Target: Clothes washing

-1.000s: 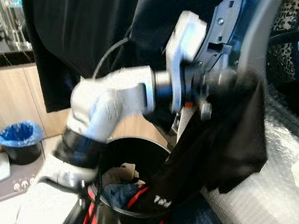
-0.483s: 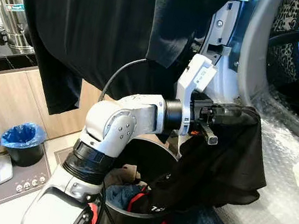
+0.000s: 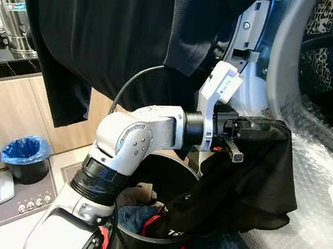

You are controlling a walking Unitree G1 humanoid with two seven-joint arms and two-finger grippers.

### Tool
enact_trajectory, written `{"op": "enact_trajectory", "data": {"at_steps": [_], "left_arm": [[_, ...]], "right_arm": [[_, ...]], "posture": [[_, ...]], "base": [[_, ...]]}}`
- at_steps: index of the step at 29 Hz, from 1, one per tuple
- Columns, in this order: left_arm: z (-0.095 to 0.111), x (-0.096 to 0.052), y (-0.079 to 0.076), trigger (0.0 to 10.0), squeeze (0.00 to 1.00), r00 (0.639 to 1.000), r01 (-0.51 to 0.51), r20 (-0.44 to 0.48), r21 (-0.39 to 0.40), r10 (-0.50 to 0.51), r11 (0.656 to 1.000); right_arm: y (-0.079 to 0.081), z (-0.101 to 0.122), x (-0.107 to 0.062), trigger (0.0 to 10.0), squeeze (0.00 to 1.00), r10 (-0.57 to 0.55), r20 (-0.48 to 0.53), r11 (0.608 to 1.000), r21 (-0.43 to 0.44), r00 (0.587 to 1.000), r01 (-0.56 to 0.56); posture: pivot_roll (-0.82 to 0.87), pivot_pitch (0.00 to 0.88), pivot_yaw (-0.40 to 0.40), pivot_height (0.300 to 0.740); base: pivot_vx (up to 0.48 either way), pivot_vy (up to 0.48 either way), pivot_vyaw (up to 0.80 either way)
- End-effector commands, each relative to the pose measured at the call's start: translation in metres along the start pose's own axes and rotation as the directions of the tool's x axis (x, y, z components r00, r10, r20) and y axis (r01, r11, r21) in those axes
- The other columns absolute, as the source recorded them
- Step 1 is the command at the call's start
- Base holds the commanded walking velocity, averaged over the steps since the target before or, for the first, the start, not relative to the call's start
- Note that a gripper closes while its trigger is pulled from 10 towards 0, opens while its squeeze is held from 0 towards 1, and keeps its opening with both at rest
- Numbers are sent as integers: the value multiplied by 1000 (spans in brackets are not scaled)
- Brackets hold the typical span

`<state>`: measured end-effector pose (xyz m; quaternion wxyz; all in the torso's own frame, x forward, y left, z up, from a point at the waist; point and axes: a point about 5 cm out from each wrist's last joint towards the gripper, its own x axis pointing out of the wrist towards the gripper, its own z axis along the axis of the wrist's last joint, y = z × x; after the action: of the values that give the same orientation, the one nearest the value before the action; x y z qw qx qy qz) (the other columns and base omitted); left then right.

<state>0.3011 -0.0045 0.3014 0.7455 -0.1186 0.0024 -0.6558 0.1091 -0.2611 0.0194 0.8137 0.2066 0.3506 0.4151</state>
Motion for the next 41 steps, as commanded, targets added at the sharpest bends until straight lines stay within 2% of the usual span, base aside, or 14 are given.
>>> {"op": "enact_trajectory", "data": {"at_steps": [1,2,3,4,5,7,12,18,24,31,33,37,41], "left_arm": [[-3,1,1,10000,0,1000,-16,-20,12,16,1000],[-5,2,1,10000,0,1000,-15,-26,11,15,1000],[-27,19,-3,10000,0,994,24,-108,-34,-27,999],[-36,27,-6,10000,0,990,42,-130,-50,-48,998],[-40,32,-8,10000,0,988,53,-140,-59,-60,997],[-42,34,-9,10000,0,988,59,-139,-63,-67,996],[-41,35,-9,10000,0,988,65,-139,-59,-72,996],[-37,39,-7,10000,0,989,72,-129,-43,-77,997],[-25,45,-9,10000,0,991,92,-94,-35,-95,995],[-20,56,-19,10000,0,985,151,-71,-65,-156,986],[-18,61,-25,10000,0,980,187,-55,-86,-192,979],[-16,66,-31,10000,0,975,211,-48,-88,-216,974],[-14,73,-35,10000,0,972,228,-41,-89,-233,970]], "right_arm": [[4,18,-4,10000,0,20,38,999,-31,999,-19],[5,22,-5,10000,0,29,48,999,-35,998,-27],[30,71,7,10000,0,41,410,995,-95,911,-3],[45,85,10,10000,0,52,528,994,-109,848,6],[56,92,11,10000,0,58,590,993,-114,805,11],[63,96,13,10000,0,70,614,992,-122,786,7],[66,96,15,10000,0,80,611,992,-127,788,-2],[81,99,20,10000,0,70,611,996,-93,789,-16],[75,107,27,10000,0,-4,642,995,-76,767,68],[68,122,37,10000,0,-123,675,983,-19,728,185],[64,126,41,10000,0,-168,687,974,7,707,226],[65,131,45,10000,0,-182,717,966,2,673,259],[74,132,53,10000,0,-149,719,973,-14,679,229]], "posture": [[-140,3,31,740],[-140,3,31,740],[-228,0,104,740],[-276,0,117,740],[-277,0,118,740],[-279,0,119,740],[-284,0,118,740],[-283,0,120,740],[-279,0,126,740],[-275,0,131,740],[-273,0,132,740],[-271,0,134,740],[-270,0,142,740]], "base": [[0,0,0],[0,0,0],[0,0,0],[0,0,0],[0,0,0],[0,0,0],[0,0,0],[0,0,0],[0,0,0],[0,0,0],[0,0,0],[0,0,0],[0,0,0]]}}
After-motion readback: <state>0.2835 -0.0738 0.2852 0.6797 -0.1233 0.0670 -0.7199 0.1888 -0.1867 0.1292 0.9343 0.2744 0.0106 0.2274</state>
